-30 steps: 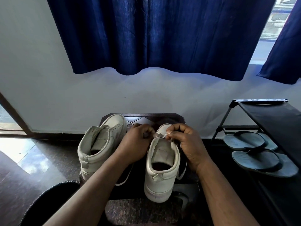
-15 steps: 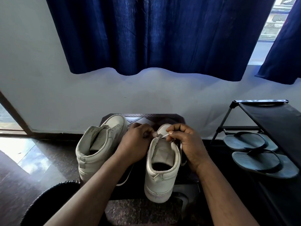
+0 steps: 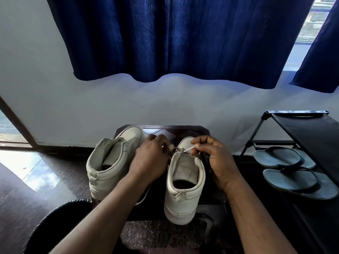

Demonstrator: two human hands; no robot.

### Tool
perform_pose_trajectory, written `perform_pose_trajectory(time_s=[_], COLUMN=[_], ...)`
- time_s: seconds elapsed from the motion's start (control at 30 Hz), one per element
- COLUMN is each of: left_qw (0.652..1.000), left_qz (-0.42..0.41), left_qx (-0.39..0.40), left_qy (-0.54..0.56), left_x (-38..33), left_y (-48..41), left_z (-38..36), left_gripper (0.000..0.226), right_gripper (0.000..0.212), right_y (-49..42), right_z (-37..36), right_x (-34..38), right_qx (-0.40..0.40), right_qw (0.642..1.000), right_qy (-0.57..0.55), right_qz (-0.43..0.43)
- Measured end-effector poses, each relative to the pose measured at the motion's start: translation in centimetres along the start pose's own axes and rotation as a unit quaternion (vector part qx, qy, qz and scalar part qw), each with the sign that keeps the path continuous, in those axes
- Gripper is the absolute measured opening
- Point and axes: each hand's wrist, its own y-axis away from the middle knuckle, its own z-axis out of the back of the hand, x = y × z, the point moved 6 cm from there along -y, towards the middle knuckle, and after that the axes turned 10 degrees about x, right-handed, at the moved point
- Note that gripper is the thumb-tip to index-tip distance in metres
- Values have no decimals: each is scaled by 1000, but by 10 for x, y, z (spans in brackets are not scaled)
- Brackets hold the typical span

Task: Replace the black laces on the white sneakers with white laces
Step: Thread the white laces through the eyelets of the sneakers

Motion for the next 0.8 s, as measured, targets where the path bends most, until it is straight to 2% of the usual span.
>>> perform_pose_trajectory(time_s=[0.07, 0.2, 0.27, 0.37, 0.43, 0.47, 0.53, 0.6, 0.7, 0.8], left_qw=[995, 981, 989, 996, 991, 992, 997, 999, 993, 990], left_qz=[-26, -38, -21, 41, 63, 47, 9, -3, -45, -49], left_qx=[18, 91, 83, 53, 52, 40, 6, -7, 26, 68], left_qy=[98, 165, 123, -66, -105, -111, -72, 31, 108, 111], left_x=[-1, -4, 1, 12, 12, 9, 2, 3, -2, -2], left_y=[-4, -5, -9, -4, 4, 6, 4, -1, -5, -6], left_z=[-1, -14, -14, -9, -8, -8, -5, -1, -4, -11], left_gripper=[6, 7, 10, 16, 22, 22, 15, 10, 5, 5], right_gripper=[20, 17, 17, 18, 20, 20, 19, 15, 8, 13], right_y=[0, 1, 2, 3, 3, 4, 3, 3, 3, 3], right_z=[-1, 0, 0, 1, 1, 0, 0, 0, 0, 4], right_x=[0, 1, 2, 3, 4, 5, 6, 7, 12, 16], right_qx=[2, 2, 2, -3, -3, -1, -2, 0, 16, 22], right_qw=[1000, 1000, 1000, 1000, 1000, 1000, 999, 999, 997, 994], right_qy=[-2, 6, 2, -15, -25, -27, -29, -25, -21, -39], right_qz=[-1, 3, 5, 6, 7, 9, 17, 34, 67, 99])
